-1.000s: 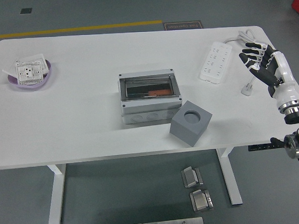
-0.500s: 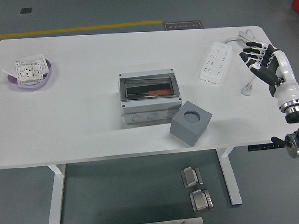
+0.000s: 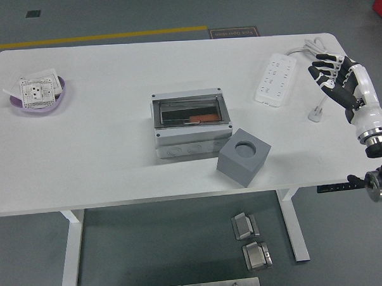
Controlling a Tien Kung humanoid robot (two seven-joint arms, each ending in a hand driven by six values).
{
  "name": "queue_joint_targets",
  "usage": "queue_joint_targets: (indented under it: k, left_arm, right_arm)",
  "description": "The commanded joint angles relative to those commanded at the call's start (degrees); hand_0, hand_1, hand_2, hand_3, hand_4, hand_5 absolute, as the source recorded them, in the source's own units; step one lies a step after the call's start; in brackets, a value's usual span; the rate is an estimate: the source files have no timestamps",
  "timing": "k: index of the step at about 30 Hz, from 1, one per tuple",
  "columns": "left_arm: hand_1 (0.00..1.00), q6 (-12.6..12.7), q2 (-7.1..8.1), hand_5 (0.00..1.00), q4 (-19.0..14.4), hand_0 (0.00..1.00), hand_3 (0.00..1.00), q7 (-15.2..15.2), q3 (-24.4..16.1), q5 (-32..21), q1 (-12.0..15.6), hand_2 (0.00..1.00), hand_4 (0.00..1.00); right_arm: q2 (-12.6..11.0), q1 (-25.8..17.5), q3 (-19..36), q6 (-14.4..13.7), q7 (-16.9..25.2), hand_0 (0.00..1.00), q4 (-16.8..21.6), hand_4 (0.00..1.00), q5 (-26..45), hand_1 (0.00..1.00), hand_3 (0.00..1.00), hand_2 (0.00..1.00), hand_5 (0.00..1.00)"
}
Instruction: Pick up the cylinder from the cube,place it in the box,flap close box
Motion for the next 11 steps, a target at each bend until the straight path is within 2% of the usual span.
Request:
queue_joint_targets:
  k: [11]
  left_arm:
    - [0.729,0.0,-0.31,0.372,0.1,0.729,0.797,0.0,-0.3,0.1,-0.2,0.648,0.794]
  right_arm:
    - [0.1,-0.2,0.2,0.0,0.1,0.627,-0.1,0.881,0.0,0.613,0.67,0.653,0.39]
